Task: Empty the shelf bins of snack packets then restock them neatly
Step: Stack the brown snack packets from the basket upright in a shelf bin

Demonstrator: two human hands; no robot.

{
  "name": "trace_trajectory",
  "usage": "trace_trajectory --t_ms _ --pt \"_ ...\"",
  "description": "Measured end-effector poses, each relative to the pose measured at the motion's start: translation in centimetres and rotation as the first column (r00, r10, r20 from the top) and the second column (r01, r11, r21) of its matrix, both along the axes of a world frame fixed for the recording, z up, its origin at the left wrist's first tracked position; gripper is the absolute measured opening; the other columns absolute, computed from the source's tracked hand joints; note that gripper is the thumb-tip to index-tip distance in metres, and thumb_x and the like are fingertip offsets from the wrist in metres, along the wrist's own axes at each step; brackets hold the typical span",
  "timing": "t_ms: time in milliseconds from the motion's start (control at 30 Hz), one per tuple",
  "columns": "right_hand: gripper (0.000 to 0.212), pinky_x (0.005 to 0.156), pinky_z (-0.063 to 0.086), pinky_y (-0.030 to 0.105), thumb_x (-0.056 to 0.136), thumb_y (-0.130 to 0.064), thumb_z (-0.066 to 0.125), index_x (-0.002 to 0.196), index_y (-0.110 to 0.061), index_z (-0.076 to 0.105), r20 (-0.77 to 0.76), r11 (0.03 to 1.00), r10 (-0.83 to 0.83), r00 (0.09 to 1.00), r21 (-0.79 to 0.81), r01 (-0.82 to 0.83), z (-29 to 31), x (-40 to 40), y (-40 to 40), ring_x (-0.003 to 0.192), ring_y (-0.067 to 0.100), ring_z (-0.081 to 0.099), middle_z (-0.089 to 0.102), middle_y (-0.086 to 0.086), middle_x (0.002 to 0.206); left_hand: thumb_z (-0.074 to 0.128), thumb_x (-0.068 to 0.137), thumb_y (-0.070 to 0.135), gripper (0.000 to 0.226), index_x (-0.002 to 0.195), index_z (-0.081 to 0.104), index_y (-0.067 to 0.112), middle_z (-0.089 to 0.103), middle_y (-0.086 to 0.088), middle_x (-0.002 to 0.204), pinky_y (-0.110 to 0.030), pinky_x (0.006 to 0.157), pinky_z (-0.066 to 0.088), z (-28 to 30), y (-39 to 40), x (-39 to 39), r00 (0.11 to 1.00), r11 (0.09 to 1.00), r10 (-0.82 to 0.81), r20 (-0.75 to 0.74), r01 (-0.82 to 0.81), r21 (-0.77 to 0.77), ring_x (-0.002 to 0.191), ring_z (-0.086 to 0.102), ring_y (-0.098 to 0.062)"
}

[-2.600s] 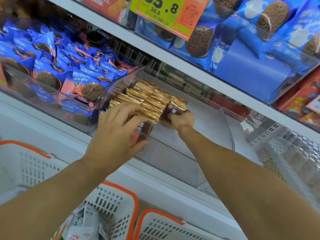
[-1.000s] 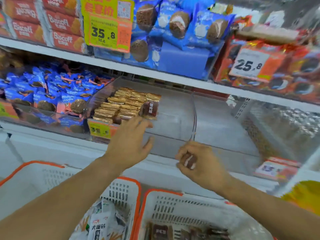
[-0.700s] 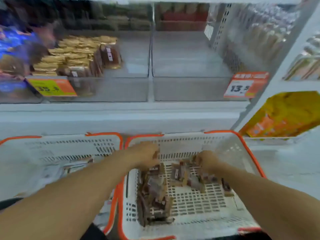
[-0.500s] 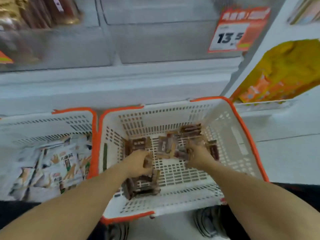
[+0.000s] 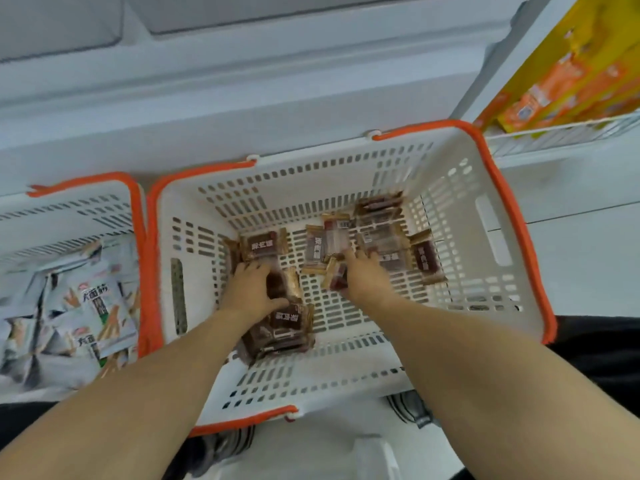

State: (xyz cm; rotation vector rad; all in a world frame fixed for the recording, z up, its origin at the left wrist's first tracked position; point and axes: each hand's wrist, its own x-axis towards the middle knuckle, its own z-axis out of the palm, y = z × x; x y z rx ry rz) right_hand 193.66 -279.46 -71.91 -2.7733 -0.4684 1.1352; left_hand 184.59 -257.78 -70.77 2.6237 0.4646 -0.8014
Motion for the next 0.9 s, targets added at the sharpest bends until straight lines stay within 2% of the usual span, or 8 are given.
trace_trajectory --t_ms 133,300,367,433,500,633,733,900 --pt "0.080 0.083 0.057 0.043 0.086 -0.031 0.076 0.148 -0.016 0.028 -0.096 0.991 -0.087 0.992 0.089 0.096 0.0 -2.4 0.9 0.106 0.034 0.061 0.063 0.013 0.116 0.069 0.088 0.053 0.043 0.120 0.063 0.024 0.065 0.010 0.109 -0.027 0.089 0.043 1.9 -0.9 0.6 0.931 0.857 0.364 -0.038 -0.351 -0.377 0.109 0.060 -0.017" --pt "0.029 0.090 0.058 0.040 0.088 -0.018 0.077 0.111 -0.004 0.066 -0.489 0.752 -0.484 0.725 0.190 0.631 1.4 -0.5 1.6 0.101 0.027 0.070 0.071 0.010 0.106 0.034 0.104 0.049 0.045 0.133 0.061 0.027 0.049 -0.005 0.146 -0.036 0.106 0.037 4.0 -0.5 1.5 0.758 0.576 0.620 -0.203 -0.615 -0.539 0.129 0.052 -0.030" --pt "0.027 0.075 0.062 0.042 0.093 -0.016 0.071 0.114 -0.004 0.060 -0.624 0.566 -0.540 0.565 0.229 0.792 2.7 0.4 1.9 0.088 0.026 0.071 0.070 0.010 0.098 0.032 0.106 0.040 0.043 0.109 0.072 0.025 0.058 -0.005 0.134 -0.043 0.095 0.051 4.7 -0.7 1.6 0.674 0.430 0.696 -0.249 -0.668 -0.608 0.097 0.071 -0.030" --pt "0.023 0.061 0.059 0.035 0.096 -0.016 0.067 0.114 -0.010 0.054 -0.677 0.472 -0.518 0.522 0.283 0.835 4.3 0.8 2.7 0.078 0.022 0.068 0.067 0.008 0.094 0.036 0.109 0.031 0.039 0.090 0.068 0.020 0.075 -0.004 0.099 -0.040 0.077 0.054 5.3 -1.1 1.5 0.623 0.342 0.732 -0.276 -0.686 -0.642 0.065 0.072 -0.023" --pt "0.025 0.066 0.061 0.036 0.093 -0.017 0.071 0.114 -0.016 0.058 -0.659 0.451 -0.489 0.572 0.371 0.812 4.9 0.8 3.9 0.085 0.020 0.070 0.070 0.006 0.105 0.036 0.108 0.040 0.041 0.098 0.068 0.016 0.077 -0.002 0.079 -0.039 0.078 0.054 5.8 -1.6 1.4 0.644 0.341 0.710 -0.287 -0.670 -0.660 0.065 0.073 -0.022" --pt "0.029 0.086 0.060 0.037 0.090 -0.008 0.072 0.115 -0.020 0.067 -0.685 0.458 -0.372 0.627 0.452 0.766 6.0 0.1 5.7 0.104 0.021 0.068 0.069 0.005 0.119 0.038 0.100 0.060 0.059 0.125 0.063 0.011 0.074 -0.021 0.108 -0.049 0.087 0.058 6.8 -1.5 1.7 0.618 0.207 0.692 -0.373 -0.665 -0.718 0.103 0.071 -0.039" --pt "0.034 0.078 0.051 0.020 0.094 -0.002 0.061 0.122 -0.020 0.070 -0.642 0.522 -0.314 0.699 0.498 0.692 6.6 -0.4 5.7 0.105 0.013 0.060 0.064 0.002 0.130 0.043 0.098 0.062 0.057 0.124 0.065 0.017 0.072 -0.020 0.116 -0.052 0.095 0.055 6.9 -1.6 1.8 0.587 0.093 0.692 -0.420 -0.650 -0.755 0.108 0.069 -0.038" --pt "0.039 0.075 0.047 0.026 0.085 -0.019 0.080 0.113 -0.014 0.052 -0.422 0.597 -0.427 0.799 0.532 0.600 6.0 0.0 5.2 0.089 0.015 0.058 0.056 -0.004 0.099 0.023 0.097 0.069 0.068 0.125 0.068 0.026 0.069 -0.017 0.123 -0.053 0.106 0.046 6.3 -2.0 1.6 0.567 -0.028 0.637 -0.522 -0.660 -0.751 0.112 0.065 -0.036"
